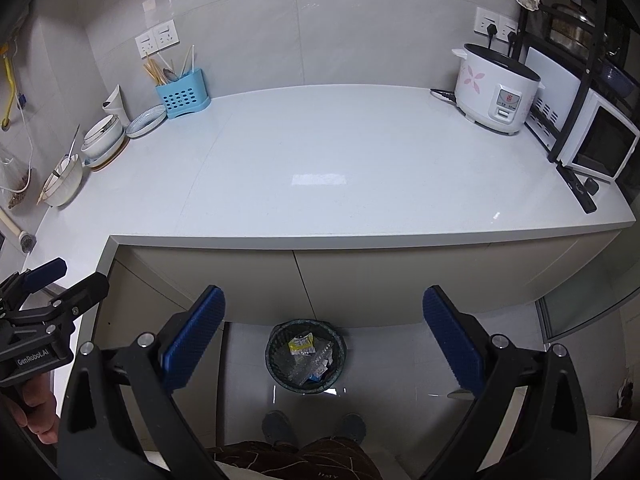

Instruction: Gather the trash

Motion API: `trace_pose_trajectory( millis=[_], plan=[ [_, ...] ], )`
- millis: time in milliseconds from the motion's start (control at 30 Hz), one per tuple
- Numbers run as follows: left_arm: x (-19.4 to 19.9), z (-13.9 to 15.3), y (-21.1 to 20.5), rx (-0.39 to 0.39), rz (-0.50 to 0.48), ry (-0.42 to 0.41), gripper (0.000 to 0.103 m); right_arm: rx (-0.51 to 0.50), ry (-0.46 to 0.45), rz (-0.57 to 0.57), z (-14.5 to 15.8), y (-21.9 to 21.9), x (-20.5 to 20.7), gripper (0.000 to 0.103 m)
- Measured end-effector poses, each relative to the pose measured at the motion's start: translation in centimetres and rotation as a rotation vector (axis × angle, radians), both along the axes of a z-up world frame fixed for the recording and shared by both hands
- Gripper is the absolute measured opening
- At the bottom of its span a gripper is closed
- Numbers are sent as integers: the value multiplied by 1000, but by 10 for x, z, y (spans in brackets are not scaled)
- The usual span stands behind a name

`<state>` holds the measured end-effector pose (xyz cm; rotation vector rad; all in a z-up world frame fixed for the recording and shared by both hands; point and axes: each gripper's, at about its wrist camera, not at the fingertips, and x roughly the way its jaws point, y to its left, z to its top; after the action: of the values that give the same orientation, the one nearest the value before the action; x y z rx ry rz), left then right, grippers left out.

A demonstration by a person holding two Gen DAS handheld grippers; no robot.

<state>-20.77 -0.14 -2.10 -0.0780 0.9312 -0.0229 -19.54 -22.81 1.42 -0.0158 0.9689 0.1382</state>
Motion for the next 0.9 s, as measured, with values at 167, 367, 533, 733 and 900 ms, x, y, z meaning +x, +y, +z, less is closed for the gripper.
trace_pose_trajectory(
  millis=[167,367,533,733,900],
  plan=[
    [0,0,-2,6,6,0,97,8,6,2,-2,-1,1,95],
    [-1,1,-2,6,13,5,97,14,10,5,-3,-4,1,95],
    [-1,1,-4,5,11,10,97,12,11,12,-4,-4,-1,95],
    [-1,2,-6,6,4,10,97,9,11,16,-3,-3,-2,95],
    [-1,4,-8,4,4,9,97,10,7,13,-2,-4,-1,95]
  ],
)
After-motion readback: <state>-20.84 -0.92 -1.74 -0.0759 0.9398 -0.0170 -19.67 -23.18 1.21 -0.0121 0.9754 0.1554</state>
